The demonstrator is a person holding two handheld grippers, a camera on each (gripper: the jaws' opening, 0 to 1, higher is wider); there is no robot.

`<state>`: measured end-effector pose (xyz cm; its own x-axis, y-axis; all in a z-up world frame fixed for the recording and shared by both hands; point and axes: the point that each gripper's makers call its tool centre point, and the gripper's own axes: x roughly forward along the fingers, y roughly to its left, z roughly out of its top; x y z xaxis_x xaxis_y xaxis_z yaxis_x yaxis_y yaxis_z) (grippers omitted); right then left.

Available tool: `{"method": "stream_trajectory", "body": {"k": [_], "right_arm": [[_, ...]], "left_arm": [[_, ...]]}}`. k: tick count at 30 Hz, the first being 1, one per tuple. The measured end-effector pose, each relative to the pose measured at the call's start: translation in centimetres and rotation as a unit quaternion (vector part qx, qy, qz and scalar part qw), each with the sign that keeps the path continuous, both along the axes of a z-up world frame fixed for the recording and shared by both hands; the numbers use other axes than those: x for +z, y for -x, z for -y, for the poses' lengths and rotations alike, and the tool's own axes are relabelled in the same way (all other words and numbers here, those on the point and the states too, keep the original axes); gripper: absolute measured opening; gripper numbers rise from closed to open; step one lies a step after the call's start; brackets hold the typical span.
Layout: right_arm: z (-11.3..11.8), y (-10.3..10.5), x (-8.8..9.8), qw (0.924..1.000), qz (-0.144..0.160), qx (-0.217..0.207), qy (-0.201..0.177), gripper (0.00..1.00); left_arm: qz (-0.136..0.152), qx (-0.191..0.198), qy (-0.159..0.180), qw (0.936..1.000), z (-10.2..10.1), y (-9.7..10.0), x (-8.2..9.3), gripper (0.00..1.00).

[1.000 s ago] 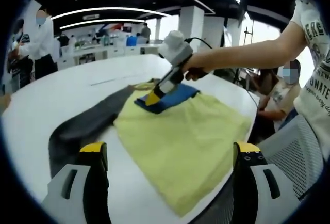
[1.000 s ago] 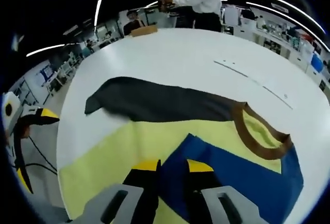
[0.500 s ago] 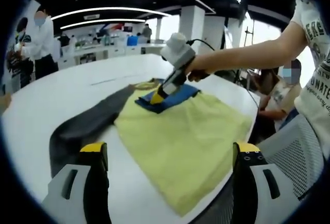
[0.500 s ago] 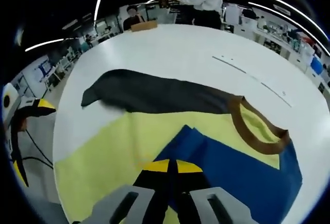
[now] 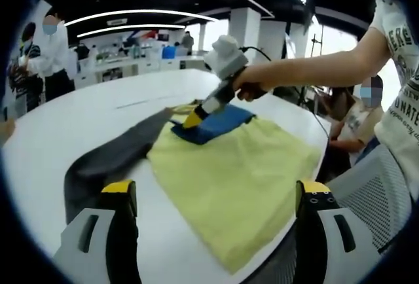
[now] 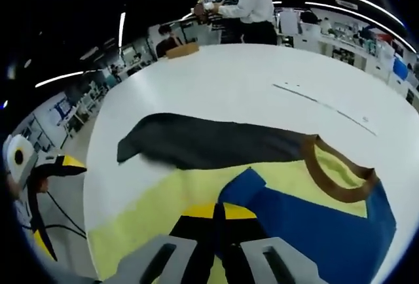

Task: Fold the garment on the visible template until the final outline fits inside the template.

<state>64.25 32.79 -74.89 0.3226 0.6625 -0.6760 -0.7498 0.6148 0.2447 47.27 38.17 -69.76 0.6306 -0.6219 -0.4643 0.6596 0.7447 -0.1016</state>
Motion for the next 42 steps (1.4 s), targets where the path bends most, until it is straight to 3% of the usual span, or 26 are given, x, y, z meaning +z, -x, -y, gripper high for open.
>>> {"method": "stream_trajectory", "body": {"k": [11, 18, 26, 33, 42], "right_arm": [[-2.3, 0.5, 0.4, 0.9992, -0.018, -0.008, -0.035, 0.0], [-3.4, 1.4, -1.5, 0.999, -0.035, 0.006, -0.026, 0.0], [-3.6, 2.7, -2.1, 0.9988, -0.029, 0.039, -0.004, 0.0], [-3.5, 2.9, -1.8, 0.998, -0.011, 0.063, 0.004, 0.16], [-2.5, 1.6, -0.6, 0.9983, 0.012, 0.057, 0.001, 0.47]], "left_arm": [[0.001, -0.003, 0.0, 1.0, -0.1, -0.1, 0.0, 0.98], [0.0, -0.002, 0.0, 1.0, -0.3, 0.0, -0.1, 0.98], [0.0, -0.002, -0.002, 1.0, -0.3, 0.1, 0.0, 0.98], [0.003, -0.002, -0.005, 1.0, -0.1, 0.1, 0.2, 0.99], [0.009, 0.0, -0.008, 0.9999, 0.1, -0.1, 0.5, 0.99]]}}
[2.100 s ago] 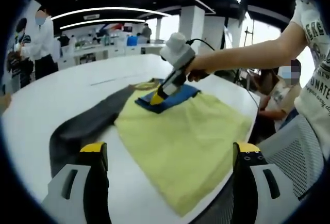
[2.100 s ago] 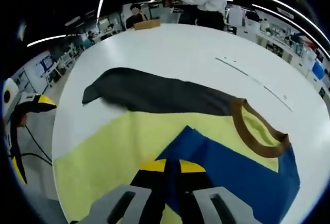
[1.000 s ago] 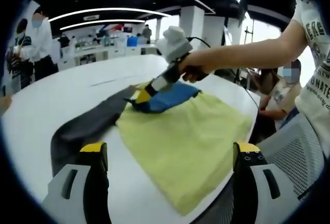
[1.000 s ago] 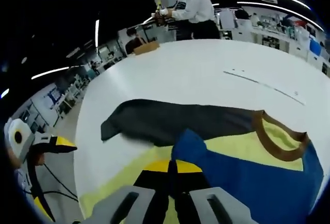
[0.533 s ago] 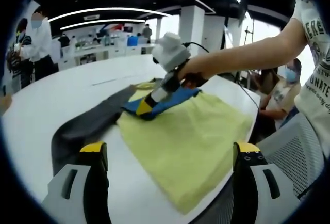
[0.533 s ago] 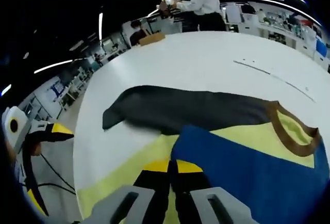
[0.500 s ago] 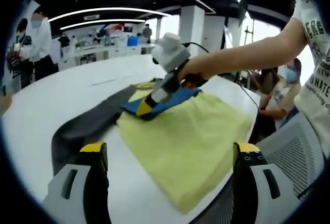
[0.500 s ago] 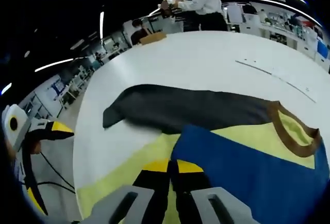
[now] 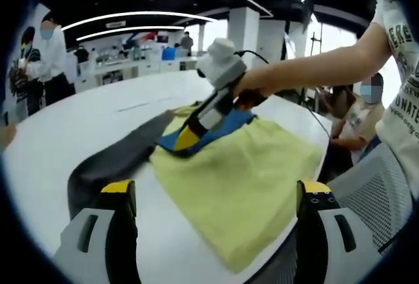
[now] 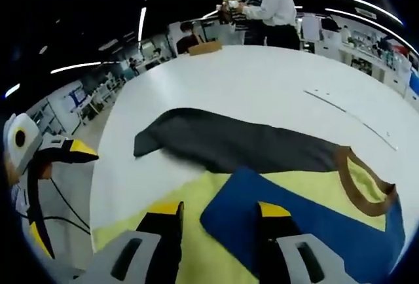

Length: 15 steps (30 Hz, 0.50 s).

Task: Fold the garment on the visible template until the final outline fits inside the template.

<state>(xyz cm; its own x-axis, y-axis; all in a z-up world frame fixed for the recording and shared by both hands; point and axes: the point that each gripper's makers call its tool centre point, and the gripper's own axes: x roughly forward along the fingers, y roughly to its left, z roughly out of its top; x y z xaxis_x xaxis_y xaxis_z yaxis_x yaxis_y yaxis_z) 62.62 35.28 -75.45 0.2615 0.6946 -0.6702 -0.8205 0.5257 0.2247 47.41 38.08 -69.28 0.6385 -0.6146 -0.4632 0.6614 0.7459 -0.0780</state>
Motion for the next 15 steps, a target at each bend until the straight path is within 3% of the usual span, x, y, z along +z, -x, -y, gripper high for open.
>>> {"method": "stream_trajectory", "body": {"k": [6, 15], "right_arm": [[1.3, -0.7, 0.5, 0.9998, 0.001, -0.017, -0.003, 0.67], [4.7, -1.0, 1.1, 0.9992, 0.01, -0.037, 0.007, 0.81]], "left_arm": [[0.002, 0.0, 0.001, 1.0, 0.0, -0.1, 0.0, 0.99], [0.004, -0.001, -0.001, 1.0, -0.1, -0.4, 0.0, 0.99]]}}
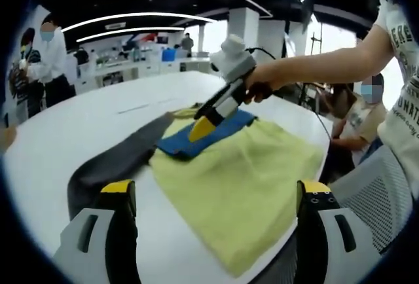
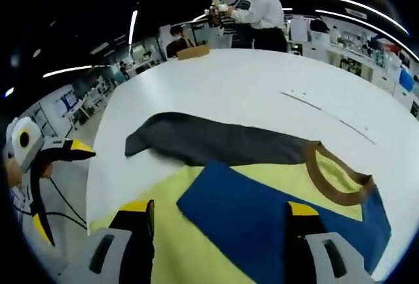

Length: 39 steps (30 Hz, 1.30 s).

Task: Fold the garment on the visible template until the final outline fits inside the template.

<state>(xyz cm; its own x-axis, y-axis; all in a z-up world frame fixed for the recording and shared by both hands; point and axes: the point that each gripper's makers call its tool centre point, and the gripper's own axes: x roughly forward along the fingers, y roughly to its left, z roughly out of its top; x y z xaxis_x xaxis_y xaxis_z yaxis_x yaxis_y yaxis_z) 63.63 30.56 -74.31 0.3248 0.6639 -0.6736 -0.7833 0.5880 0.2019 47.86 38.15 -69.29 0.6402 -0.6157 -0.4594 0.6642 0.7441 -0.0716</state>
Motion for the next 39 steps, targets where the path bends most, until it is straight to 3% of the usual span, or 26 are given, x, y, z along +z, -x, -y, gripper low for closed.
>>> {"method": "stream_trajectory", "body": {"k": [9, 26, 32, 39], "right_arm": [[4.1, -0.4, 0.2, 0.9993, -0.001, -0.038, -0.006, 0.91], [13.3, -0.1, 0.8, 0.9946, -0.002, -0.104, -0.001, 0.91], [16.1, 0.7, 0.8, 0.9924, -0.005, -0.123, 0.003, 0.88], [18.9, 1.5, 0.0, 0.99, -0.009, -0.14, 0.016, 0.77]], "left_arm": [[0.0, -0.007, -0.002, 1.0, 0.0, -0.3, -0.1, 0.99], [0.001, -0.015, -0.007, 0.9999, 0.1, -0.4, 0.0, 0.99], [0.002, -0.015, -0.008, 0.9998, 0.2, -0.5, 0.1, 0.99], [0.002, -0.018, -0.009, 0.9998, 0.5, -0.5, 0.1, 0.99]]}}
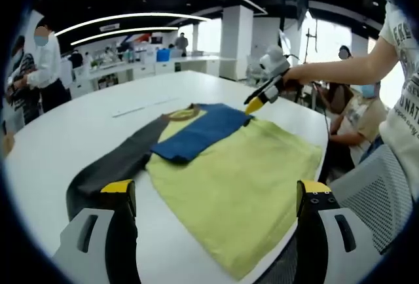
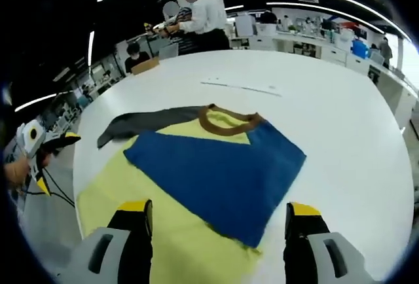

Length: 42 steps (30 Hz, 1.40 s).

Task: Fold the garment on the visible template until the final outline fits inside the template.

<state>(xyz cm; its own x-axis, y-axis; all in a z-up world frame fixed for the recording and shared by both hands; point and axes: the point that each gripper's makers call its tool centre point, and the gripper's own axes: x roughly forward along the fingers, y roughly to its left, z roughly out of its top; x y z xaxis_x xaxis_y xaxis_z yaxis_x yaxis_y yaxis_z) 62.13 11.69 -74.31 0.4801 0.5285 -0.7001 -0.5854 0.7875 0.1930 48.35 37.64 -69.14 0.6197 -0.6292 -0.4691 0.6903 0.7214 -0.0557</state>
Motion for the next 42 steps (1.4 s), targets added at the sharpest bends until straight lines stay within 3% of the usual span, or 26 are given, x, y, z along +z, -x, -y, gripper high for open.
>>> {"method": "stream_trajectory", "body": {"k": [14, 32, 42], "right_arm": [[2.8, 0.7, -2.1, 0.9994, 0.003, -0.012, 0.032, 0.33], [4.6, 0.4, -4.2, 0.9982, 0.0, -0.035, 0.049, 0.12], [4.9, 0.1, -4.5, 0.9979, 0.009, -0.041, 0.05, 0.03]], "left_arm": [[0.001, 0.005, 0.003, 1.0, 0.6, 0.4, 0.5, 0.99], [0.0, 0.003, 0.002, 1.0, 0.6, 0.6, 0.5, 0.99], [0.009, 0.0, 0.018, 0.9998, 1.0, 0.4, 1.3, 0.99]]}}
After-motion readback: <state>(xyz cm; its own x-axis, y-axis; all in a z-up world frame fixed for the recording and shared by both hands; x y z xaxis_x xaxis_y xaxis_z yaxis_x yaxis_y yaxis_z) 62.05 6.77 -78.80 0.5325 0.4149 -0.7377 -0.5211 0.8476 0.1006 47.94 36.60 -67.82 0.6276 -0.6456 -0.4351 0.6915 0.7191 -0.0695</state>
